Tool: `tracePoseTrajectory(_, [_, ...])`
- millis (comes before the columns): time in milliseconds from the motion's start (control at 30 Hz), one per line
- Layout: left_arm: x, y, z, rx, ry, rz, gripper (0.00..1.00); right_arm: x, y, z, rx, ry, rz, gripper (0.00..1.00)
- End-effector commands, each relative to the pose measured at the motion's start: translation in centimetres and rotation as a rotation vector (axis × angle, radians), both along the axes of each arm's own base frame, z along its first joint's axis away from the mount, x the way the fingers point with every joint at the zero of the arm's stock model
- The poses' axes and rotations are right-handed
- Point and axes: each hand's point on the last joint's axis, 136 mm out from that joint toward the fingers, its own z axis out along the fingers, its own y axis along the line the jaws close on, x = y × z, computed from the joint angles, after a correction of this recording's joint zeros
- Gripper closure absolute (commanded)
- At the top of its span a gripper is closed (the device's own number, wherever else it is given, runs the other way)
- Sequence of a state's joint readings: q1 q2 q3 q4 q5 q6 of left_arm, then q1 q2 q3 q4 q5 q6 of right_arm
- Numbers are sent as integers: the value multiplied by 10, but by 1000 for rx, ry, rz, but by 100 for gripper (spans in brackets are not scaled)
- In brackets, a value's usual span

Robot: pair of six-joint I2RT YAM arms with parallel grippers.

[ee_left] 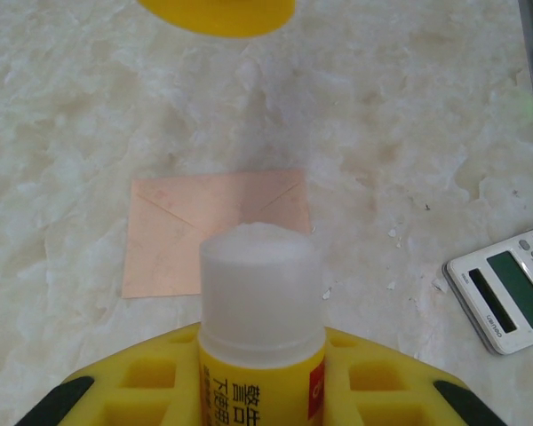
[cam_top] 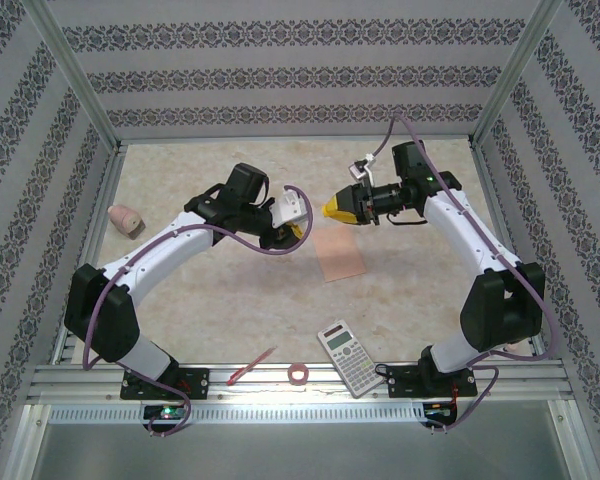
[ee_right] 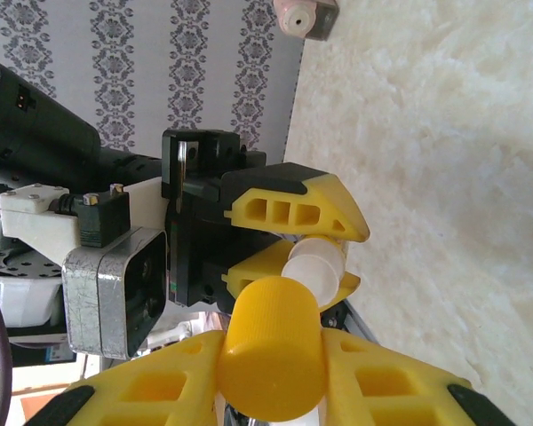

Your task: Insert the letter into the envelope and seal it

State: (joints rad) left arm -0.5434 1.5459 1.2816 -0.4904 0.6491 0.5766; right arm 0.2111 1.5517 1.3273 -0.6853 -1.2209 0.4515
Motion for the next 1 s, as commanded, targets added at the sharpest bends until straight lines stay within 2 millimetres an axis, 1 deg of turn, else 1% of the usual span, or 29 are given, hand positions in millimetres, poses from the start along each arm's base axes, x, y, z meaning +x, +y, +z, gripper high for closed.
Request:
tracePoseTrajectory(0, [-5,-5,8,7,-22,-35,100,-8,4,-1,5,4,35,72])
tracePoseTrajectory(167, [-6,-6,10,6,-25,-37,100,-7,5,-13,-53,12,23,72])
tracePoseTrajectory(267, [-6,-7,10,5,-26,-38,100,-8,9,-18,-58,17,30,72])
tracePoseTrajectory(467, [-6,-8,10,6,-26,-39,100,-10,16,-21,-62,19,52,72])
tracePoseTrajectory(967, [-5,-10,6,21,-15,-37,100,-13,21,-26,-63,27,74,72])
